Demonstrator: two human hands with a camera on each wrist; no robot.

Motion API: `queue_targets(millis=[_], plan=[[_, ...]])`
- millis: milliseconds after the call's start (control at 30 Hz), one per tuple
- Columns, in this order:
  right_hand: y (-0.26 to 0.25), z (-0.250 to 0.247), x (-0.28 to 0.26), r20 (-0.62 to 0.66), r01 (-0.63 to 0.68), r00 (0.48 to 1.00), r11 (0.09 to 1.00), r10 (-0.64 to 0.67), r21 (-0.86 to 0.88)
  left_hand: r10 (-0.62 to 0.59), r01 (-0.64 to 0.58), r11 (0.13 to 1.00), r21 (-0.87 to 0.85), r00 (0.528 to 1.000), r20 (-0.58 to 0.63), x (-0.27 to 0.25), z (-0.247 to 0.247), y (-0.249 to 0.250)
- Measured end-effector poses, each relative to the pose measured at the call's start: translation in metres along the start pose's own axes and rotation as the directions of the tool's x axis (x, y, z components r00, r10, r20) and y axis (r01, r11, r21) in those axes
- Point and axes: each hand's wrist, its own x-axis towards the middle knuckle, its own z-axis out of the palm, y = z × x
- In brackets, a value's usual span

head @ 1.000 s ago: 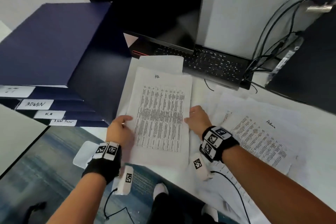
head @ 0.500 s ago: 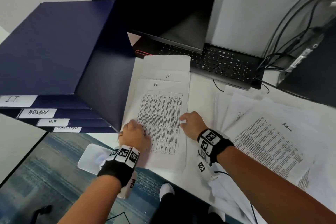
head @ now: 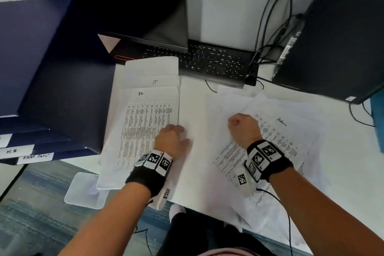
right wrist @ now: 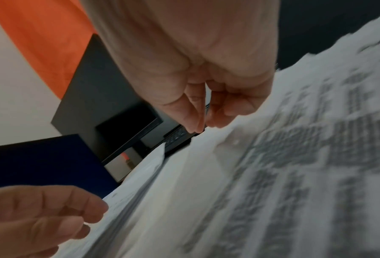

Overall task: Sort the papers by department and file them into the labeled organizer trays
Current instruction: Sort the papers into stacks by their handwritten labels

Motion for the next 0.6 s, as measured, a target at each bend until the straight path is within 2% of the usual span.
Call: queue_targets(millis=[100, 200, 333, 467, 533, 600], plan=[[0.035, -0.022, -0.004, -0.055, -0.137, 0.990, 0.961, 0.127, -0.240, 0.107, -0.107, 0.994, -0.008, 0.990, 0.087, -0.004, 0.027, 0.038], [0.070, -0.036, -0.010, 0.009, -0.223, 0.970, 0.906, 0.242, -0.361, 0.097, -0.104, 0.994, 0.040, 0.983, 0.157, -0.007, 0.049, 0.064], [0.103, -0.045, -0.015, 0.160, -0.121, 0.971, 0.942, 0.177, -0.312, 0.063, -0.067, 0.997, 0.022, 0.985, 0.162, -0.006, 0.062, 0.074], [0.120, -0.052, -0.014, 0.195, -0.097, 0.972, 0.978, 0.134, -0.185, 0.143, -0.143, 0.990, -0.016, 0.983, 0.111, -0.012, 0.064, 0.077], [0.126, -0.058, -0.013, 0.114, -0.141, 0.982, 0.985, 0.152, -0.096, 0.240, -0.233, 0.965, -0.120, 0.969, 0.054, -0.018, 0.066, 0.074], [0.131, -0.066, -0.014, -0.044, -0.215, 0.976, 0.975, 0.213, -0.064, 0.320, -0.309, 0.924, -0.226, 0.947, 0.009, -0.025, 0.068, 0.066]])
